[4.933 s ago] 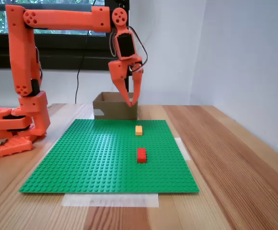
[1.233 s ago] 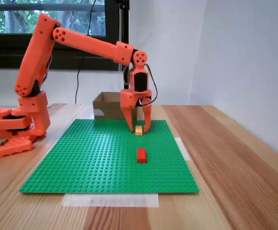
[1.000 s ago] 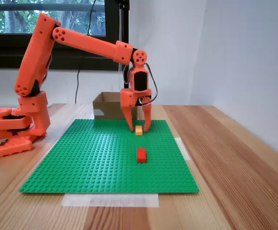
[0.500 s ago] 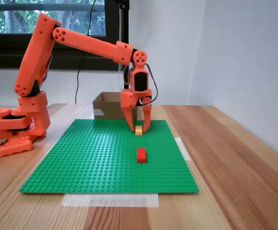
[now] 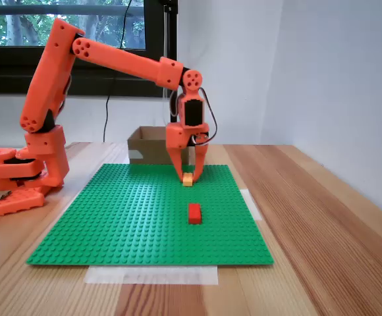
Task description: Pick the yellow lego block and put it in the box.
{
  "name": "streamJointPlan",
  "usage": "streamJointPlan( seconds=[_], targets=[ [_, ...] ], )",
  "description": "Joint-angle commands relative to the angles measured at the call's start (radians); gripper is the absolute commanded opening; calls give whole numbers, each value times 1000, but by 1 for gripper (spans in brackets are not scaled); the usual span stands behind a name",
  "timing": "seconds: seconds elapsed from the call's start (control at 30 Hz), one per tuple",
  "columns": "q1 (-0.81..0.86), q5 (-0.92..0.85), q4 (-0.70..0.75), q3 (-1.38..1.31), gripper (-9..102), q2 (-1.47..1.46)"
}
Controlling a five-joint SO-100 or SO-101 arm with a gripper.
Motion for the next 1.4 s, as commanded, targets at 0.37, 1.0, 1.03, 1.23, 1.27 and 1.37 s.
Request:
streamJointPlan(
  seconds=[0.37, 1.0, 1.03, 1.23, 1.27, 1.37],
  targets=[
    [2, -29, -17, -14, -1, 26],
    [17, -58, -11, 66, -1, 196],
    [20, -63, -11, 77, -1, 212],
    [34, -86, -14, 129, -1, 291],
    [34, -91, -15, 135, -1, 304],
    [34, -100, -12, 149, -1, 342]
  ],
)
